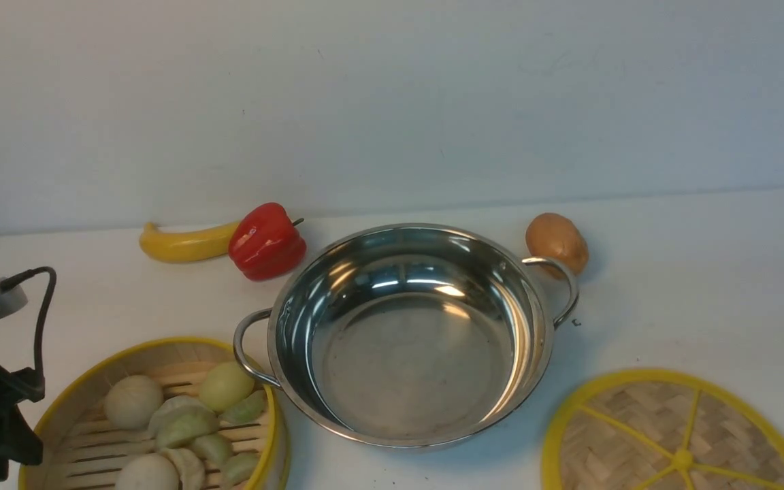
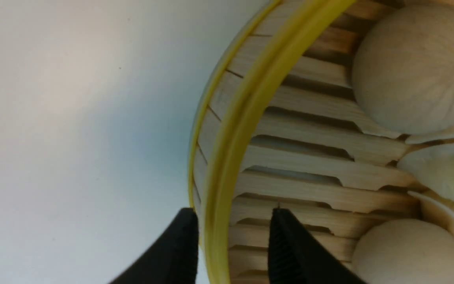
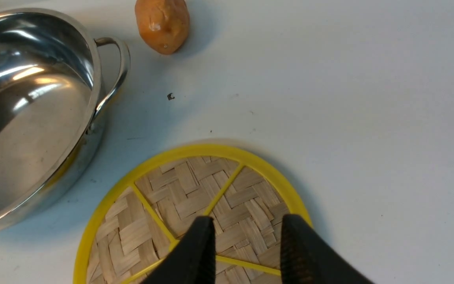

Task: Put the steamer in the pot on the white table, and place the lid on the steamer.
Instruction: 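Grasp the rim of the steamer basket holding the buns with the left gripper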

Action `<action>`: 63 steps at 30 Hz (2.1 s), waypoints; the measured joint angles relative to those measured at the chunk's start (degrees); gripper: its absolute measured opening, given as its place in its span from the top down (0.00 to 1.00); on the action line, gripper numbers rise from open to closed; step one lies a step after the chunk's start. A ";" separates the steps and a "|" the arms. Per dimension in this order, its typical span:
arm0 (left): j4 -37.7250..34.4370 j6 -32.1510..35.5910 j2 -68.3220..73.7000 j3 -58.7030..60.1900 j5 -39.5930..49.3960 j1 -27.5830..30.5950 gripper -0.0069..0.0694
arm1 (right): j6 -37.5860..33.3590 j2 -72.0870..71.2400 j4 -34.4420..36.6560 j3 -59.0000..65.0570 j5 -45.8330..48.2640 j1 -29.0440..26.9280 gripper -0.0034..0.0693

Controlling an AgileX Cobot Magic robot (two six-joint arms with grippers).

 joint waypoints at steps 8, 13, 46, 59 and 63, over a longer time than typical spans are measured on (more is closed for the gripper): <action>-0.05 0.00 4.22 0.00 0.00 0.00 0.59 | -0.04 0.00 0.00 0.00 0.00 0.00 0.61; 0.44 -0.80 4.68 -0.05 0.00 0.00 0.65 | -0.04 0.00 0.05 0.00 0.00 0.00 0.61; 14.25 -4.86 0.43 -7.51 6.95 0.00 0.82 | -0.06 0.00 0.05 0.00 0.00 0.00 0.61; 15.12 -4.94 0.22 -8.91 9.59 0.05 0.81 | -1.25 0.00 0.05 0.00 0.00 0.00 0.61; 15.37 -4.83 0.22 -10.44 11.07 0.05 0.81 | -1.32 0.00 0.05 0.00 0.00 0.00 0.61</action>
